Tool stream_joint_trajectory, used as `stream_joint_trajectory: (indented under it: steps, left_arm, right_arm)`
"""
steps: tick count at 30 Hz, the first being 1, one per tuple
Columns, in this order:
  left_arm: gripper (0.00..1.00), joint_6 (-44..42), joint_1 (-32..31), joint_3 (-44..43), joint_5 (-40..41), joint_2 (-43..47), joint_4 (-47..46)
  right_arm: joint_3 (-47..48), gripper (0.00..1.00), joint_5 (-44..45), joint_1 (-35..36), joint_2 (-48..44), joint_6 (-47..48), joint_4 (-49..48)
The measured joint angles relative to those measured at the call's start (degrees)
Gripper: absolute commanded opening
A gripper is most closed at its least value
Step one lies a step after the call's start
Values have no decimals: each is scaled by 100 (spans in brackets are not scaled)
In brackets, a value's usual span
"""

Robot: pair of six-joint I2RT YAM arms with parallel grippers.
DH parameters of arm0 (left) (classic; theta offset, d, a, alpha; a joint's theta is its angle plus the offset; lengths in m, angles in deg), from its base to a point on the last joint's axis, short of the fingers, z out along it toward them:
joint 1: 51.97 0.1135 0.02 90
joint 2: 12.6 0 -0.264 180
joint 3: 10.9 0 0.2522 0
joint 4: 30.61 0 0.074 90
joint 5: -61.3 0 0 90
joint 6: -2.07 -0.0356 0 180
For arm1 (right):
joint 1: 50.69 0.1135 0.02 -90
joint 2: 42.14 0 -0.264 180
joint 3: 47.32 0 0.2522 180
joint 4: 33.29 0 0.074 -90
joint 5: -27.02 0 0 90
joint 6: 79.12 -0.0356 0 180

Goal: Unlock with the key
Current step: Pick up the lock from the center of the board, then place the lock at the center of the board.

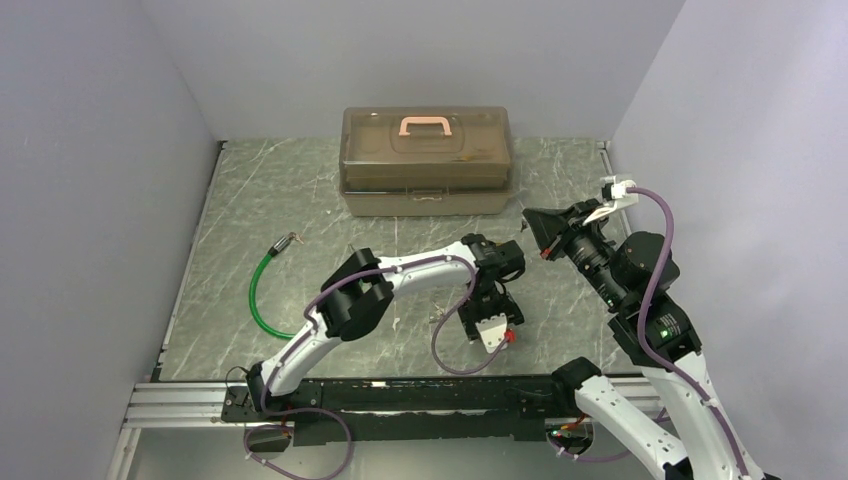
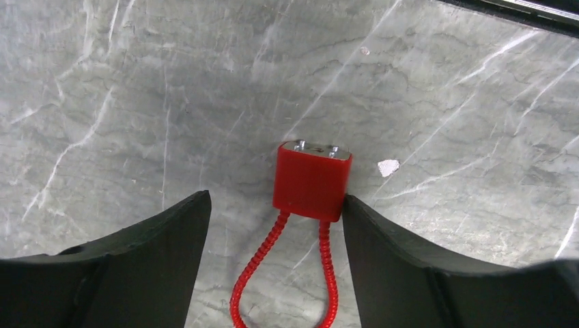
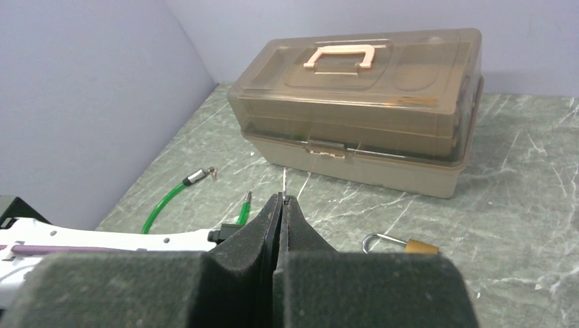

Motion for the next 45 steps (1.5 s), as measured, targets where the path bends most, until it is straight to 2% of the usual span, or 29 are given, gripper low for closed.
stream_joint_trajectory:
  steps: [4, 10, 11, 13, 25, 30, 35, 39, 41, 45]
  left_arm:
    - [55, -74, -20, -214, 94, -140, 264]
    - [36, -219, -52, 844, 203, 450, -166]
    - [30, -221, -57, 925, 219, 501, -214]
    - [1, -212, -68, 1060, 232, 577, -334]
    - [0, 481, -175, 1716, 289, 1069, -1491]
    - [0, 988, -44, 1788, 426, 1731, -1878]
    - [0, 1399, 457, 1945, 785, 2857, -1871]
    - [0, 1749, 1034, 2981, 1215, 4164, -1779]
    - [0, 2024, 1191, 3766, 1438, 4754, -1714]
    - [0, 2492, 1174, 5246, 1596, 5270, -1609]
  right_arm:
    - [0, 0, -4, -4, -37, -35, 116]
    - [0, 0, -9, -4, -44, -66, 170]
    - [0, 0, -11, -4, -50, -70, 175]
    - [0, 0, -13, -4, -59, -81, 177]
    - [116, 0, -68, -4, 17, -79, 251]
    - [173, 0, -74, -4, 22, -72, 251]
    - [175, 0, -170, -4, 72, -66, 247]
    - [175, 0, -306, -4, 195, -63, 219]
    - [175, 0, -380, -4, 267, -76, 166]
    - [175, 0, -584, -4, 387, -111, 42]
